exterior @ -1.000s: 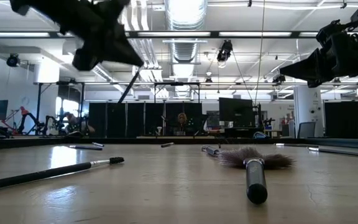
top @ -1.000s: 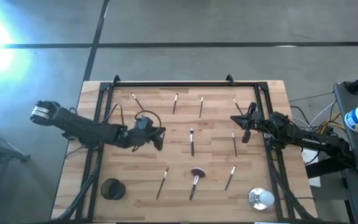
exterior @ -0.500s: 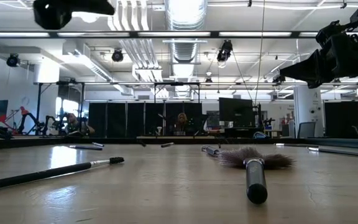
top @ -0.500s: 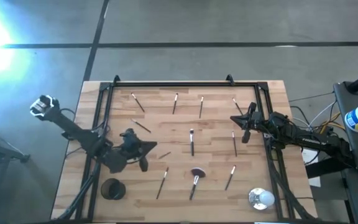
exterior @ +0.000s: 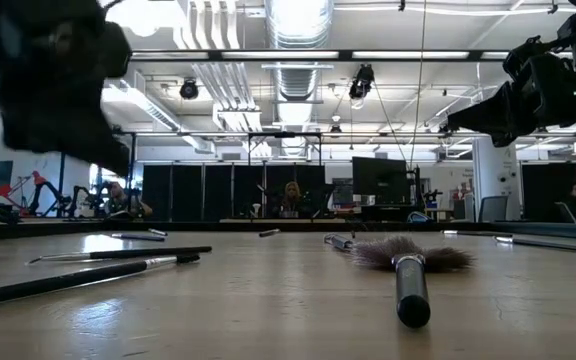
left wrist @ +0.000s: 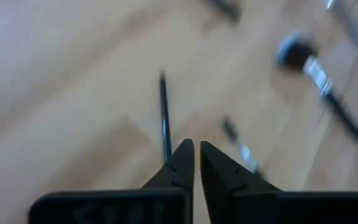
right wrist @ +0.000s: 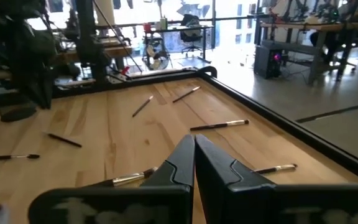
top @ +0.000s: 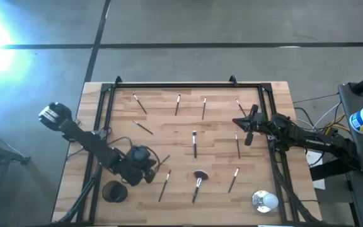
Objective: Pick & Place Makeup Brushes
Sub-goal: Put the black liner brush into the makeup holder
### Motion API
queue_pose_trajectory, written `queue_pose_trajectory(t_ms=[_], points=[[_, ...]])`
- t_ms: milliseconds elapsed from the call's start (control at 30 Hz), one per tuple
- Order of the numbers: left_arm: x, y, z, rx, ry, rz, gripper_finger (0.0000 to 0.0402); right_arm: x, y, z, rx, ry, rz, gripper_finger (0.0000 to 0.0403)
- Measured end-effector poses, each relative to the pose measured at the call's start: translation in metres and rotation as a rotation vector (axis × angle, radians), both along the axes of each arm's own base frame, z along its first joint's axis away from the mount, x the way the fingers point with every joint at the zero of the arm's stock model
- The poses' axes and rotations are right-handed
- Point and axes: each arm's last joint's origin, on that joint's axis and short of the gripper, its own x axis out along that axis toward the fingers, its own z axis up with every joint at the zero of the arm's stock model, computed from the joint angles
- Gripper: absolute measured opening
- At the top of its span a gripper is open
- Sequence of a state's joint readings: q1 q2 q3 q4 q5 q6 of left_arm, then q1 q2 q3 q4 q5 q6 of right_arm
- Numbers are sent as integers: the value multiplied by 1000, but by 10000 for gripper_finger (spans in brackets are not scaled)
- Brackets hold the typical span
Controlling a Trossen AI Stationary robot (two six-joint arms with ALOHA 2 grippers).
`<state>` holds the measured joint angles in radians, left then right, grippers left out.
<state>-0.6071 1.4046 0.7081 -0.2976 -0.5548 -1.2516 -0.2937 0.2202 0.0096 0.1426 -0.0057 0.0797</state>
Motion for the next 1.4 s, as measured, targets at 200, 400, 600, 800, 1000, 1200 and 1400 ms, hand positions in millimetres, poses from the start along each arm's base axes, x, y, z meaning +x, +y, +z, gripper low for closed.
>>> queue_pose_trajectory(t_ms=[200,400,600,800,1000,1200,1400], points=[[14,-19,-15,-98,152,-53,91,5,-1,-1,4,14,3,9],[19,-34,-18,-5,350,-60,139,8,-2,-3,1,31,4,9],[23,-43,-28,42,430,-26,141,10,-3,-3,-4,30,4,9],[24,-44,-42,90,459,1,108,10,-3,-3,-3,31,4,9],[22,-42,-45,124,477,6,14,10,-3,-2,-4,28,4,9],[22,-39,-38,190,426,-20,2,10,-3,-2,3,18,14,9],[32,-27,-32,321,350,-24,1,12,-2,-2,31,16,54,9]])
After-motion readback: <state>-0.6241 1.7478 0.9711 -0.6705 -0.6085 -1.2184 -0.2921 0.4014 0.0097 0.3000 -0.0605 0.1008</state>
